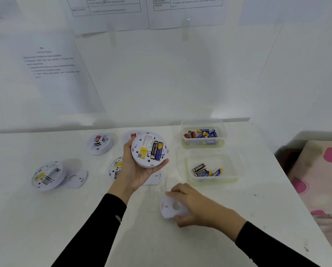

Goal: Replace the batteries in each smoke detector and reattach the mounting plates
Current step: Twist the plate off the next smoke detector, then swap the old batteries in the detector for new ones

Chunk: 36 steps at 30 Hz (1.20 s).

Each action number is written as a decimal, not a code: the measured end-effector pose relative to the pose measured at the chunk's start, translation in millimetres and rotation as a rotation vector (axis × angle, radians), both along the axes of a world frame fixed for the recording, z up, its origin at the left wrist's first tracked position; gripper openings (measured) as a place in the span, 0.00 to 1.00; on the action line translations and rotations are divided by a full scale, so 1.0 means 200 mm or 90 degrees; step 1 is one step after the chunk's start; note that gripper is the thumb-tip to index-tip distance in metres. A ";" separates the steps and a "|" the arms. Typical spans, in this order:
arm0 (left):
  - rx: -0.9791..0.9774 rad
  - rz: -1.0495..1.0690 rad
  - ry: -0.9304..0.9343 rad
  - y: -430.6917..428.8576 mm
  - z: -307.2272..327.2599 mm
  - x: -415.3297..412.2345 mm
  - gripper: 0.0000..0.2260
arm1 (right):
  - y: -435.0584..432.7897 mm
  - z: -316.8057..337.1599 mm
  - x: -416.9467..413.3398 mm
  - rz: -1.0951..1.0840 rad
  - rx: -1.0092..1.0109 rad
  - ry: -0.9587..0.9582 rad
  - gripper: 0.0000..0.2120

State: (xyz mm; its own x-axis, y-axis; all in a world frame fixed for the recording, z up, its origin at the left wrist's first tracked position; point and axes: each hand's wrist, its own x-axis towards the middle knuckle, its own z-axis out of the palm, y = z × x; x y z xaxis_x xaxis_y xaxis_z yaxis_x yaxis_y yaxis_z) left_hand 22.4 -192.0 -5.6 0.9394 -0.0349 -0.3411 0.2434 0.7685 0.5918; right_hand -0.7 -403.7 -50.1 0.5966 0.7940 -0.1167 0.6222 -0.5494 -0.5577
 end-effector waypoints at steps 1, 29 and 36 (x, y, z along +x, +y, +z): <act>-0.001 -0.013 0.001 -0.01 -0.01 0.00 0.32 | 0.00 -0.02 0.00 0.012 -0.013 0.003 0.35; 0.010 -0.063 -0.101 -0.27 0.05 0.03 0.25 | 0.01 0.37 0.19 -0.262 0.332 -0.242 0.26; 0.084 -0.079 -0.088 -0.30 0.04 0.03 0.24 | 0.00 0.37 0.19 -0.238 0.302 -0.279 0.24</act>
State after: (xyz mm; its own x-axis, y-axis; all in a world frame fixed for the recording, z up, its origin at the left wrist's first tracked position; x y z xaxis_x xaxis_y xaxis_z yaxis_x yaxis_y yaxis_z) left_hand 29.3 -252.7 1.7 0.9690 -0.1166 -0.2179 0.2403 0.6512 0.7199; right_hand 36.4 -402.9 24.4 0.7495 0.4354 0.4986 0.6612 -0.5293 -0.5317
